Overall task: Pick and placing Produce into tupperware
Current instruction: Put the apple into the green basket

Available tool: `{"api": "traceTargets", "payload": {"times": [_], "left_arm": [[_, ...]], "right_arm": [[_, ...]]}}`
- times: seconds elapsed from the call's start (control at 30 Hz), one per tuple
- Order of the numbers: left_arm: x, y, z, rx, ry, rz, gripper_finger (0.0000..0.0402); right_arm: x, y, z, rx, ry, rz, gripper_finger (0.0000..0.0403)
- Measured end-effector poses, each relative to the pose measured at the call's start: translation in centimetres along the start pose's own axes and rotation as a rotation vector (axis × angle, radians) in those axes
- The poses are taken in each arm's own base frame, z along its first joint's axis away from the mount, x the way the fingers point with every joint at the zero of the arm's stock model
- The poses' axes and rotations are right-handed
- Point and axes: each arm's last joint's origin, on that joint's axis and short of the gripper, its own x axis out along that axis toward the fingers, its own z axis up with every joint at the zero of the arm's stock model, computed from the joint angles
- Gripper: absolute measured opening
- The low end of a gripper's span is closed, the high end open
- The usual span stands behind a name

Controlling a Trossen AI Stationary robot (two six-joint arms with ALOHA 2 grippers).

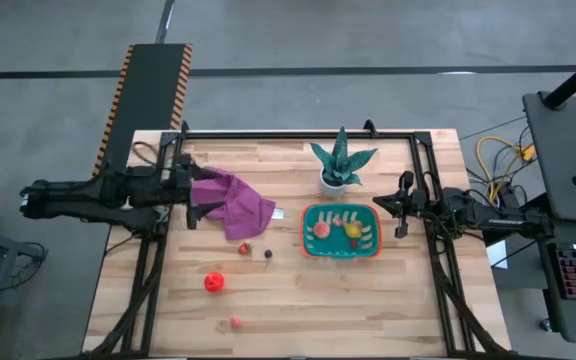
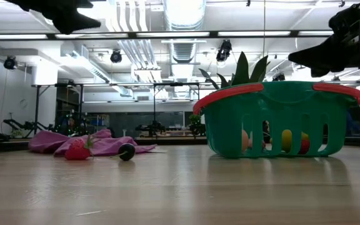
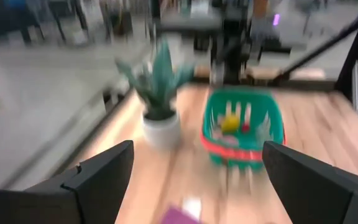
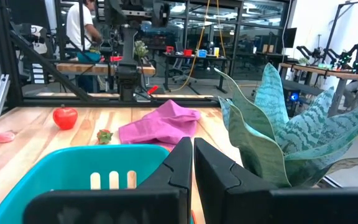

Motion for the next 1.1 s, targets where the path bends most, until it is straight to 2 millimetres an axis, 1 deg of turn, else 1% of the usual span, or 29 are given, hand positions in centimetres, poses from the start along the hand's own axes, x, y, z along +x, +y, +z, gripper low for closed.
{"api": "traceTargets", "payload": {"times": [0.2,0.27,0.4,0.5,0.63,0.8,0.97,1.1], "left_arm": [[0.4,-0.3,1.0,-0.079,0.229,0.002,0.0341],[0.7,-0.6,1.3,-0.086,0.292,-0.030,0.0341],[1.6,-1.5,2.2,-0.067,0.387,-0.117,0.0341],[2.5,-2.4,2.6,0.008,0.485,-0.169,0.0341],[3.5,-3.9,2.7,0.121,0.651,-0.215,0.0341],[5.1,-6.0,3.0,0.216,0.854,-0.243,0.0341],[6.6,-8.2,3.2,0.272,0.978,-0.285,0.0341],[7.3,-10.9,2.5,0.317,1.043,-0.380,0.0341]], "right_arm": [[0.0,0.0,0.0,0.000,0.000,0.000,0.0009],[0.0,0.0,0.0,0.000,0.000,0.000,0.0009],[0.0,0.0,0.0,0.000,0.000,0.000,0.0009],[0.0,0.0,0.0,0.000,0.000,0.000,0.0009],[0.0,0.0,0.0,0.000,0.000,0.000,0.0009],[0.0,0.0,0.0,-0.001,0.000,0.000,0.0009],[0.0,0.0,0.0,-0.001,0.000,-0.001,0.0009],[0.0,0.0,0.0,-0.001,0.000,-0.001,0.0009]]}}
